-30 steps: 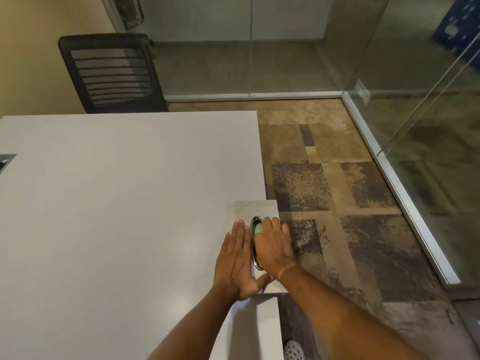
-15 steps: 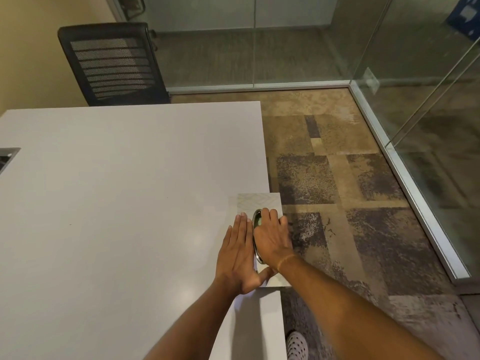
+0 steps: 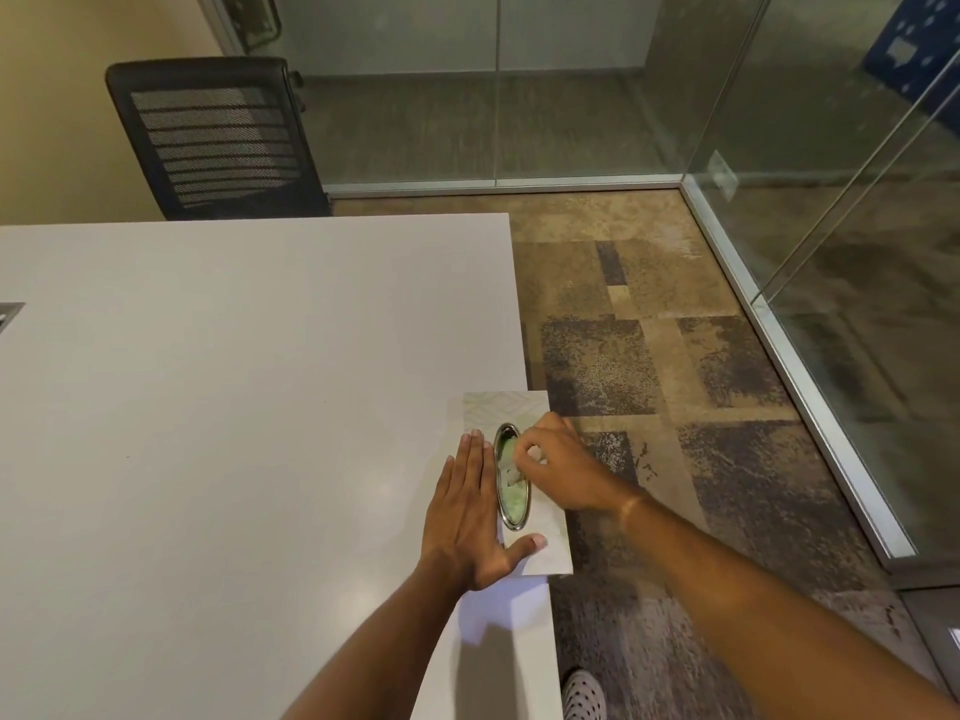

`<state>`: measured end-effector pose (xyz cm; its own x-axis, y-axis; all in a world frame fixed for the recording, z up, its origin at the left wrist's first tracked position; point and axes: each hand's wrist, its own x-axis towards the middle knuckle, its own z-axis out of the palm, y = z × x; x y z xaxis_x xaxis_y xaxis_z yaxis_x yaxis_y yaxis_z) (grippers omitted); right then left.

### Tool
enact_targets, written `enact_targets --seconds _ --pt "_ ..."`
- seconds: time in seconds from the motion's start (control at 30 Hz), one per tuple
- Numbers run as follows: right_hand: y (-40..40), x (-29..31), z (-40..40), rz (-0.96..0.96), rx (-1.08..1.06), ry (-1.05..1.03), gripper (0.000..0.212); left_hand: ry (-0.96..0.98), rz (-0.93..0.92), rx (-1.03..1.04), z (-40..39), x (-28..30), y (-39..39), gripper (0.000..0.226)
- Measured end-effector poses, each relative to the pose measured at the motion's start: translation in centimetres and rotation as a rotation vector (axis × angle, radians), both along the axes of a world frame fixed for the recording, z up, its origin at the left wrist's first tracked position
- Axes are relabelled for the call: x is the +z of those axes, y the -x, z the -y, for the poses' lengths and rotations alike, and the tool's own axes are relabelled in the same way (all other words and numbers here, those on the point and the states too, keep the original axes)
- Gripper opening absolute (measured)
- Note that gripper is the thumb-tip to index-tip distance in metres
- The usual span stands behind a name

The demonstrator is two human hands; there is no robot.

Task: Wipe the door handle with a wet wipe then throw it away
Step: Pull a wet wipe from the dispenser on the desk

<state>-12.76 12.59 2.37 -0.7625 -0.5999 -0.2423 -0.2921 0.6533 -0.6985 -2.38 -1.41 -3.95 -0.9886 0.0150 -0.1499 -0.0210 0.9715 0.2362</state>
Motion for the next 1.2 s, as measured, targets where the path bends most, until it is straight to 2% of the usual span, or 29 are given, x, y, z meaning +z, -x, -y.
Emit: enact_targets --seconds 0.1,0.27,0.47,0.67,0.8,0.87,1.0,1.07,1.2 --pt "0.7 0.9 -0.7 0.119 -0.083 0.190 0.030 0.006 0.006 0.001 0.0 0.1 0.0 0.121" --pt "1.3 1.7 -1.3 0.350 -0.192 0.314 0.021 -0.001 0.002 0.008 -0.1 0.3 0.0 0.120" --pt "1.7 2.6 -1.7 0.478 -0.269 0.438 0.022 0.007 0.007 -0.002 0.0 0.3 -0.1 0.120" --pt "1.8 4.9 -2.4 0.621 -0.443 0.662 0.023 -0.017 0.022 -0.001 0.1 0.7 -0.2 0.119" --pt "2.3 7.1 -3.0 0.661 -0.499 0.802 0.025 -0.046 0.000 0.043 -0.3 2.9 0.5 0.113" --pt "2.8 8.1 -3.2 0.640 -0.537 0.806 0.029 -0.168 -0.097 0.114 -0.6 5.0 1.4 0.106" --pt "3.3 10.2 -3.5 0.499 -0.641 0.749 0.022 -0.814 -0.330 0.400 -1.5 10.9 3.6 0.048" --pt "3.4 11.1 -3.7 0.391 -0.631 0.687 0.022 -1.040 -0.356 0.424 -2.5 13.2 4.4 0.027" --pt "3.3 13.1 -4.1 0.244 -0.544 0.636 0.017 -1.068 -0.335 0.359 -4.2 15.6 5.6 0.019"
